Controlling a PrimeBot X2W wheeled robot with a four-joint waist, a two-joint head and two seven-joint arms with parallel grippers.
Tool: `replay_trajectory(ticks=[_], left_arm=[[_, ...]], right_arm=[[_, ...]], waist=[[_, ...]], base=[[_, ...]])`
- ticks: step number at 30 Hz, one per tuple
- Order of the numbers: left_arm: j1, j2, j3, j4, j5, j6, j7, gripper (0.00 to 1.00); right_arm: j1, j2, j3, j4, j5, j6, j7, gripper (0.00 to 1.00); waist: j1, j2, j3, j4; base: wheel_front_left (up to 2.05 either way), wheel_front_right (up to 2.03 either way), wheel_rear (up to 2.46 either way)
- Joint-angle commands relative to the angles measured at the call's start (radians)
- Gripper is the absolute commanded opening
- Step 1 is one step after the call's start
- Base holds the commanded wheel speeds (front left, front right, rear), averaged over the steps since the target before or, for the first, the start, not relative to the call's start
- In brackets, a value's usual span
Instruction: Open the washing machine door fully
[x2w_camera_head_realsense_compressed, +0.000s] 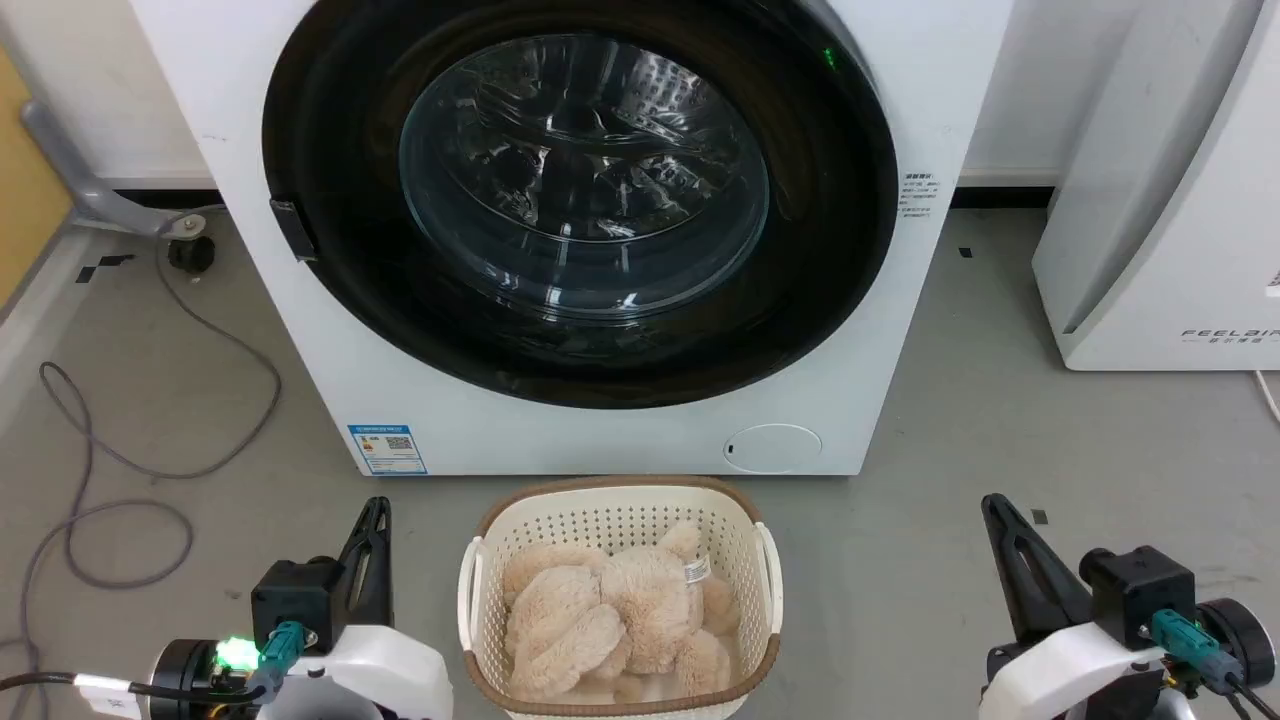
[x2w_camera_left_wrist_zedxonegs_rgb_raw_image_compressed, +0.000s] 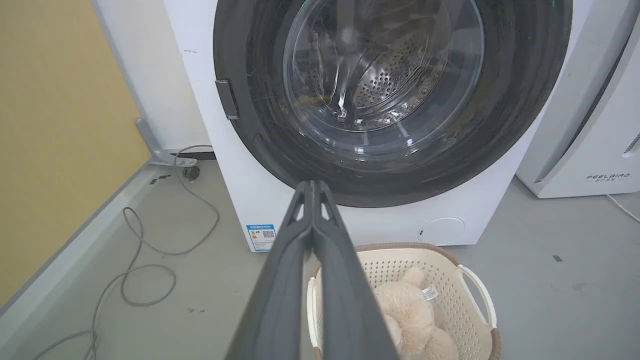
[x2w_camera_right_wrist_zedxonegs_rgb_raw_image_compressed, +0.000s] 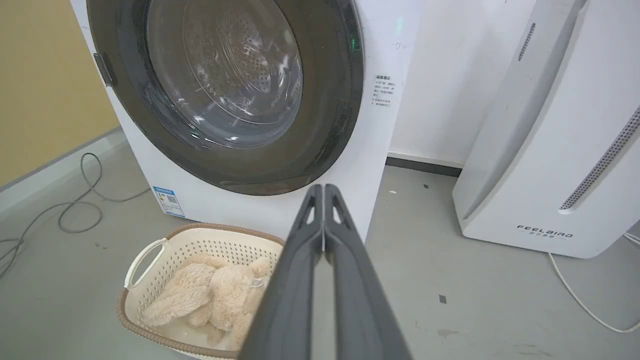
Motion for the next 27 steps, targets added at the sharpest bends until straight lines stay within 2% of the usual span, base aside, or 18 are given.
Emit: replay_trajectory(ticks=[1, 2, 3, 16, 17, 18, 27], left_arm=[[-0.012, 0.000, -0.002, -0.005, 0.003, -0.004, 0.000, 0.00], [-0.012, 0.000, -0.002, -0.005, 0.003, -0.004, 0.000, 0.00], [0.000, 0.000, 0.000, 0.000, 0.000, 0.000, 0.000, 1.00], [-0.007, 0.000, -0.020, 0.018, -0.014, 0.004, -0.022, 1.00], [-0.008, 0.000, -0.022, 0.020, -0.016, 0.005, -0.024, 1.00], [-0.009, 0.000, -0.024, 0.022, -0.017, 0.005, -0.026, 1.00], [-0.016, 0.000, -0.042, 0.039, -0.031, 0.010, -0.043, 1.00]], right_arm=[[-0.012, 0.005, 0.000, -0.005, -0.008, 0.001, 0.000, 0.00], [-0.012, 0.005, 0.000, -0.005, -0.008, 0.001, 0.000, 0.00], [0.000, 0.000, 0.000, 0.000, 0.000, 0.000, 0.000, 1.00], [0.004, 0.000, 0.000, 0.015, 0.019, 0.000, -0.016, 1.00], [0.004, 0.000, 0.000, 0.017, 0.021, 0.000, -0.017, 0.39], [0.004, 0.000, 0.000, 0.019, 0.023, 0.000, -0.019, 0.00], [0.003, 0.001, 0.001, 0.032, 0.044, 0.000, -0.032, 0.00]], waist=[[0.0000, 0.0000, 0.000, 0.000], [0.0000, 0.0000, 0.000, 0.000], [0.0000, 0.0000, 0.000, 0.000], [0.0000, 0.0000, 0.000, -0.001], [0.0000, 0.0000, -0.001, -0.001], [0.0000, 0.0000, -0.001, -0.001], [0.0000, 0.0000, -0.002, -0.003]], base=[[0.00, 0.00, 0.00], [0.00, 0.00, 0.00], [0.00, 0.00, 0.00], [0.00, 0.00, 0.00], [0.00, 0.00, 0.00], [0.00, 0.00, 0.00], [0.00, 0.00, 0.00]])
